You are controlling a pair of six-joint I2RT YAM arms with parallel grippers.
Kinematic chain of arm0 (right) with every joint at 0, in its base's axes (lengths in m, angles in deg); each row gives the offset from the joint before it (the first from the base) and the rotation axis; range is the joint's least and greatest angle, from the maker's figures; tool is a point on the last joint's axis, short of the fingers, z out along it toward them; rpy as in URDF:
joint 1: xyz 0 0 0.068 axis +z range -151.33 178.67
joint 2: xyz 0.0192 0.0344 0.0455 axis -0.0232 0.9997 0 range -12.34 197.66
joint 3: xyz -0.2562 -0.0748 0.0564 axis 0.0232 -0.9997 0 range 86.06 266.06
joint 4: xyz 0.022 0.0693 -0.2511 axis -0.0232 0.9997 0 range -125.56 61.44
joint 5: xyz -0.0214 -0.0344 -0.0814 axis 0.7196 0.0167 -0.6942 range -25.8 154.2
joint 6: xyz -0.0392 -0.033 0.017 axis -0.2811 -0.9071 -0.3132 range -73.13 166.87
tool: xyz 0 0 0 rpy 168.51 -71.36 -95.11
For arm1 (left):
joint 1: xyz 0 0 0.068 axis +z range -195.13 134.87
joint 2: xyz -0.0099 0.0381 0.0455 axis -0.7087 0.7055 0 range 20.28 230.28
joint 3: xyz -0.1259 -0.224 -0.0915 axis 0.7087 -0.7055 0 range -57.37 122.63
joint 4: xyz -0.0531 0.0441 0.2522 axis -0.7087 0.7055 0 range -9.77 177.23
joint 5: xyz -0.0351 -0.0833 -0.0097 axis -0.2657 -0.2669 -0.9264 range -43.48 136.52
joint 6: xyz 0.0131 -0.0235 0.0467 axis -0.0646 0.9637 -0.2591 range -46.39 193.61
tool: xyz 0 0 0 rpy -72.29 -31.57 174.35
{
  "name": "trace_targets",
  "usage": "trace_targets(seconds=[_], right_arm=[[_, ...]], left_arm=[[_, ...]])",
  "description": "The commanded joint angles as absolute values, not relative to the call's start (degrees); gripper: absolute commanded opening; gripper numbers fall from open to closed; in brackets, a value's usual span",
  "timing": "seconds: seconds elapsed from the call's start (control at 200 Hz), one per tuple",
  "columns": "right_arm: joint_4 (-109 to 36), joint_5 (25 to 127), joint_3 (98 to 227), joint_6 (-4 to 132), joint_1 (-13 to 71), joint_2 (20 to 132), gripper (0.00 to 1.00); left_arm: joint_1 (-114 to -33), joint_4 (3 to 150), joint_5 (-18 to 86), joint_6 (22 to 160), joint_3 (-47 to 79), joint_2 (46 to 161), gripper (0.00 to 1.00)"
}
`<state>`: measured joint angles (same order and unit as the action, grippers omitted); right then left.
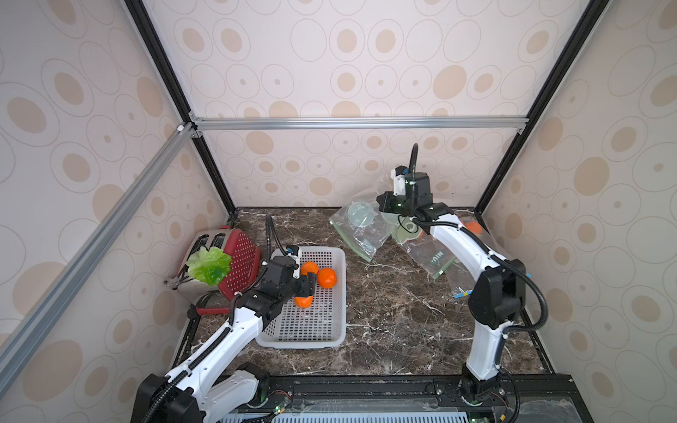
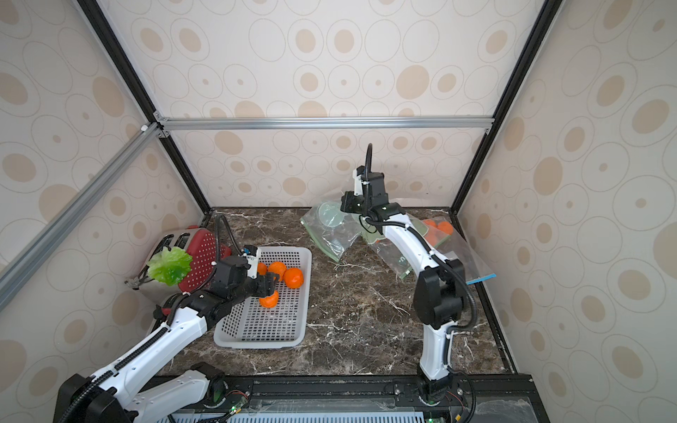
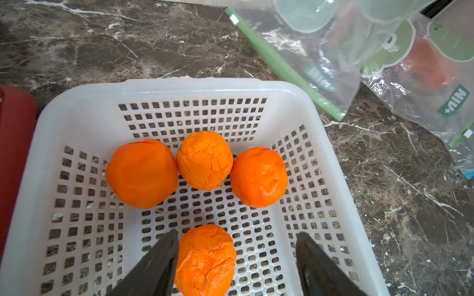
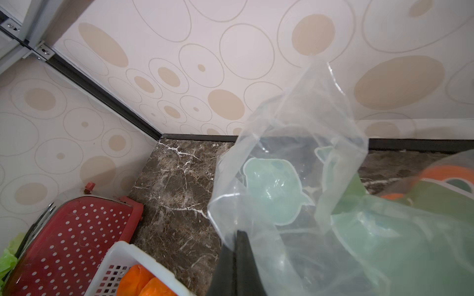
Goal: Open the zip-top bag and take out the orange
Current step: Place the zipper food storage bag at the center of the board.
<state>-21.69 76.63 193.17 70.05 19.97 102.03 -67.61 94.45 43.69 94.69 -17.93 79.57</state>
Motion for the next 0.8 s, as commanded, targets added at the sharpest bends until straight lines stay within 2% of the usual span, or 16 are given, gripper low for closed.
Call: trace_targets(seconds=[0.0,0.06,0.095,0.1,0.12,0.125,0.15,0.18,0.22,0.356,0.441,0.586,0.621,0.716,0.791], right_arm=[[-17.28,76.02,197.46,68.98,19.93,105.20,0.00],[-18.08,75.34,196.75,68.75,20.04,105.48,0.02],[-18.47,75.14,196.24,68.86,20.07,105.51,0.13],[-18.41,75.07,196.16,68.78,20.04,105.45,0.18],[-18.19,74.90,196.11,68.51,20.03,105.50,0.26],[-17.90,74.74,196.17,68.28,20.03,105.45,0.32],[-17.30,74.42,196.23,67.66,20.08,105.40,0.42],[-16.63,74.10,196.12,66.95,20.03,105.16,0.50],[-15.61,73.43,196.10,65.51,19.99,104.51,0.55],[-11.84,70.28,193.99,59.76,19.71,98.79,0.59],[-10.19,65.47,187.76,59.44,19.01,91.74,0.59],[-11.89,61.66,167.94,61.62,15.13,75.99,0.57],[-12.66,62.07,161.85,64.55,11.44,71.42,0.57],[-14.75,62.84,148.68,72.14,4.37,61.27,0.55],[-16.90,62.81,140.92,73.70,1.49,55.41,0.57]], left_arm=[[-67.12,94.01,42.57,95.32,-18.08,78.37,0.73],[-67.17,93.95,42.44,95.40,-18.16,78.45,0.73],[-67.11,93.61,42.24,95.48,-18.34,78.50,0.73],[-67.10,93.60,42.18,95.49,-18.30,78.57,0.73],[-67.16,93.44,42.09,95.49,-18.34,78.67,0.73],[-67.13,93.38,42.02,95.49,-18.34,78.70,0.73],[-67.12,93.20,41.86,95.49,-18.34,78.81,0.73],[-67.16,93.15,41.50,95.42,-18.26,79.01,0.74],[-67.10,92.91,40.85,95.24,-18.06,79.24,0.74],[-67.18,92.21,39.37,95.24,-18.16,79.12,0.78],[-67.12,91.40,39.05,95.39,-19.00,77.78,0.79],[-67.12,91.88,43.85,96.31,-20.72,73.63,0.81],[-67.16,91.88,45.94,96.61,-21.43,72.07,0.82],[-67.16,92.57,51.90,97.07,-23.30,68.05,0.91],[-67.13,93.55,53.92,96.93,-23.75,66.04,0.93]])
